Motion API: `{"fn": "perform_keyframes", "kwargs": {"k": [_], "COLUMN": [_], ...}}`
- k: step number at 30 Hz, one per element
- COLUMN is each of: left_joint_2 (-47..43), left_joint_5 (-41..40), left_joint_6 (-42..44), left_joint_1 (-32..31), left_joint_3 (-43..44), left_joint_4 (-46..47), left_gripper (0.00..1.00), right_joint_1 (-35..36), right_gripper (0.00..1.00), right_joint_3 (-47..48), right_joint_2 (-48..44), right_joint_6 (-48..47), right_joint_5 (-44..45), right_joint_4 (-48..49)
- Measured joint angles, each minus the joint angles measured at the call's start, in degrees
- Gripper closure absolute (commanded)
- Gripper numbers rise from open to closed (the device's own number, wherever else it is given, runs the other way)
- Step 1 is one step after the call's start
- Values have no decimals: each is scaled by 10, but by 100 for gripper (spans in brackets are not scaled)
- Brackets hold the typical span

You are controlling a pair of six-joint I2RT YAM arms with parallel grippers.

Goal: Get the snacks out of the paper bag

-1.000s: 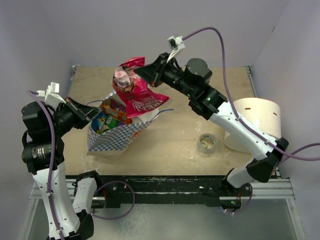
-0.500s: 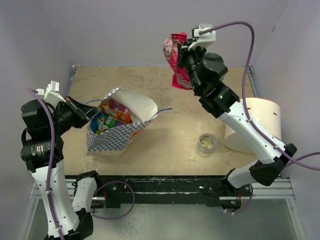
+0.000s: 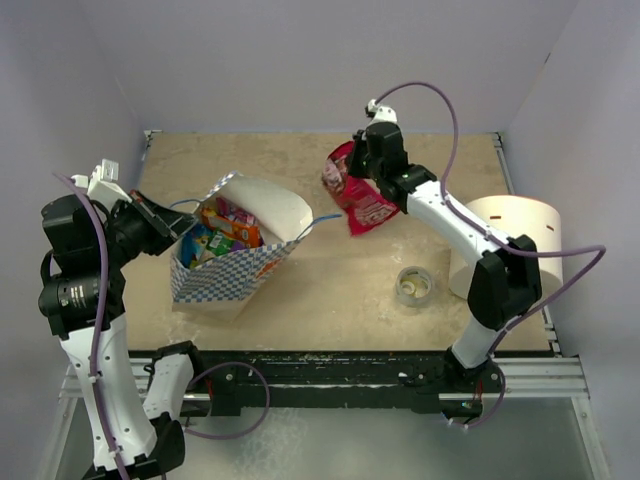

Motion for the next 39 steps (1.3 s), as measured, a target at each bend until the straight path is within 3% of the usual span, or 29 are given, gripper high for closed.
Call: {"fn": "perform_keyframes", "kwargs": {"k": [8,16,20,24,27,32,39], "left_joint_2": [12,16,18,18,18,17,15], "left_joint_5": [-5,-7,-5,-5,-5,-6,-12], "left_joint_6": [4,5,14,21,25,29,28], "left_joint_1": [0,0,0,0,0,0,0], "left_joint_3": [2,3,3,4,7,7,7], "left_joint_4": [-1,1,2,6,9,14,17], "left_gripper": [100,100,100,100,100,100,100], "right_joint_1": [-46,-145,-174,-178,-177,-176,-148], "right_gripper": [100,100,88,50,35,30,24], "right_joint_3": [-30,70,129,154,181,184,66], "right_joint_2": [57,214,281,290,284,226,44], "right_joint_6": [136,86,37,-5,-30,-43,36], "right_joint_5": [-151,-180,-177,-166,-151,-152,-300], "right_joint_4": [24,16,-19,-64,-100,-164,-133]}}
